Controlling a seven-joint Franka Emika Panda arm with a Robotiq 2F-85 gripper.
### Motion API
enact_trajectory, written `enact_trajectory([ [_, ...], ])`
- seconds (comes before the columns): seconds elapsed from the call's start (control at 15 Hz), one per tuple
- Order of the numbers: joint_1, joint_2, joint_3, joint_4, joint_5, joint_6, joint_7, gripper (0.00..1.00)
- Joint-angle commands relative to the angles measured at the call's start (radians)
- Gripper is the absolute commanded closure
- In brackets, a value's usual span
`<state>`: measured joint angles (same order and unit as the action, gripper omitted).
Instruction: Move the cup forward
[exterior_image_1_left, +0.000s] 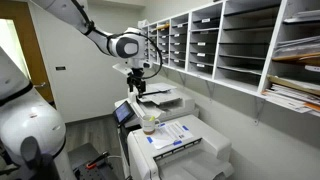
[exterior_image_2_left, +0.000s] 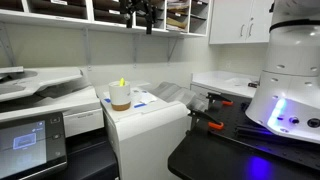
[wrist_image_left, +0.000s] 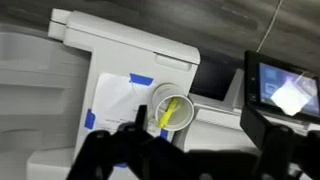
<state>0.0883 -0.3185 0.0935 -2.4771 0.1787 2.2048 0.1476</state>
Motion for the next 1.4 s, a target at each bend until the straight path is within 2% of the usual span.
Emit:
enact_trajectory([
  [0.0, -0.002, 0.000, 0.001, 0.002, 0.000, -0.002, 0.000, 0.00],
  [0.27, -0.002, 0.000, 0.001, 0.002, 0.000, -0.002, 0.000, 0.00],
  [0.47, -0.025, 0.078, 0.049, 0.006, -0.033, 0.154, 0.194, 0.00],
  [0.6, -0.035, 0.188, 0.074, 0.037, -0.058, 0.265, 0.332, 0.00],
  [0.73, -0.043, 0.312, 0.087, 0.076, -0.129, 0.336, 0.495, 0.00],
  [0.93, 0.000, 0.460, 0.028, 0.144, -0.288, 0.375, 0.760, 0.00],
  [1.0, 0.021, 0.505, 0.004, 0.179, -0.299, 0.357, 0.801, 0.00],
  [1.13, 0.056, 0.578, -0.028, 0.242, -0.294, 0.339, 0.855, 0.00],
  [1.33, 0.090, 0.654, -0.042, 0.312, -0.230, 0.322, 0.851, 0.00],
])
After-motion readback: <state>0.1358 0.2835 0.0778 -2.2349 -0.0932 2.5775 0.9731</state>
